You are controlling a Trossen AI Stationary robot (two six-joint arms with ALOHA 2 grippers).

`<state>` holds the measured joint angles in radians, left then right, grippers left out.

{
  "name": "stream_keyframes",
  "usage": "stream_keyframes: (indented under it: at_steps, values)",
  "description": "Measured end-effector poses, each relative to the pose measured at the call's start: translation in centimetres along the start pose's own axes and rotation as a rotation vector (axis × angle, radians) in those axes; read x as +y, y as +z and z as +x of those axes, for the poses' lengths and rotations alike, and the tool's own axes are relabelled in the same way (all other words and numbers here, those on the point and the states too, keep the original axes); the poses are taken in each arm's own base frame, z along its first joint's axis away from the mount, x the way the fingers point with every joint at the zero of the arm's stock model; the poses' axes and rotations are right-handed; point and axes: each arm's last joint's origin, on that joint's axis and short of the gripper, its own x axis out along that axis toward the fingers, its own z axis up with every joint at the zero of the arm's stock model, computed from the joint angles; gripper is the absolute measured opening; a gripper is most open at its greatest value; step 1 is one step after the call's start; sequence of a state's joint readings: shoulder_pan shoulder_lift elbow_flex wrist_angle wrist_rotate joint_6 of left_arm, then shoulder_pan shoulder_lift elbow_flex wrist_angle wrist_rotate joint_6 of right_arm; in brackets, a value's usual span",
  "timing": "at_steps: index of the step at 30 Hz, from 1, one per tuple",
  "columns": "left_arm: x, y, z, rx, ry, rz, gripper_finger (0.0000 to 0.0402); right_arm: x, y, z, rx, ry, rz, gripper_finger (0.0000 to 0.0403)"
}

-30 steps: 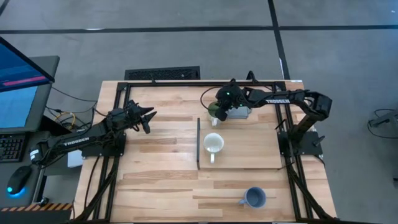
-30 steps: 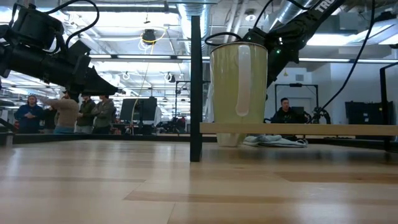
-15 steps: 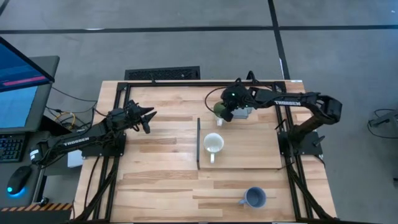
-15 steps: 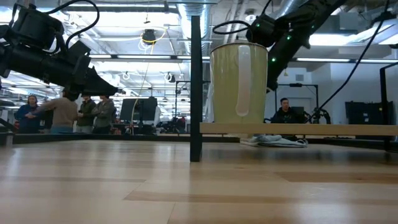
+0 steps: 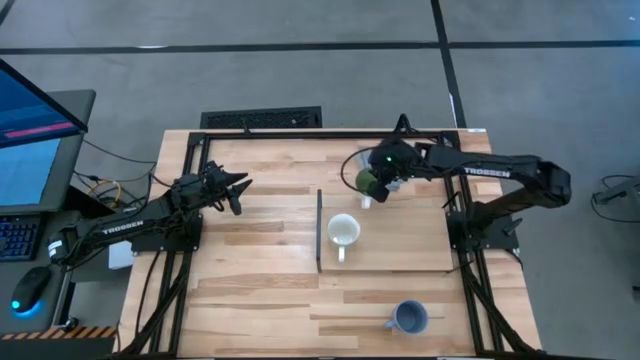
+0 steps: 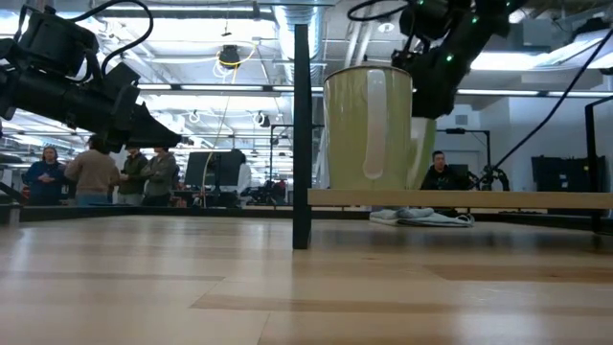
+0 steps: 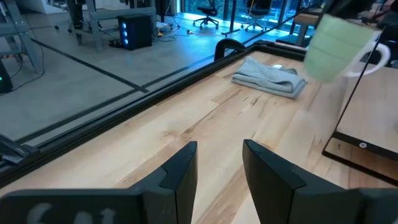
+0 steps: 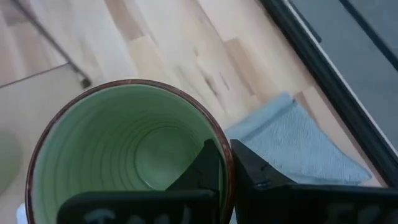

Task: Stack small to large cups/mugs on shelf
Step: Put the green mug on the shelf

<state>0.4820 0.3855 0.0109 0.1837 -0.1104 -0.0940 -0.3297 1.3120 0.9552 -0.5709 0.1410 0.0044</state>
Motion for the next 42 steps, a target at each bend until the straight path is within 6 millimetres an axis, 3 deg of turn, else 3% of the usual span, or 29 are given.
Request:
stream_keyframes:
  at_steps: [10, 19, 28, 42]
  values:
    - [0.0, 0.0, 0.0, 0.002, 0.001, 0.0, 0.0119, 1.9, 0.1, -2.8, 0.119, 0.001, -0.009, 0.0028]
    - [0.0, -0.1, 0.0, 0.014, 0.002, 0.001, 0.0119, 4.3, -1.1, -3.7, 0.201, -0.005, 0.051, 0.0027]
    - [0.0, -0.1, 0.0, 0.015, -0.004, 0.001, 0.0119, 6.8, -1.8, -4.5, 0.205, 0.033, -0.007, 0.0027]
    - [-0.2, -0.2, 0.0, 0.02, -0.06, 0.0, 0.0119, 8.5, -2.9, -5.4, 0.239, 0.017, -0.05, 0.0027]
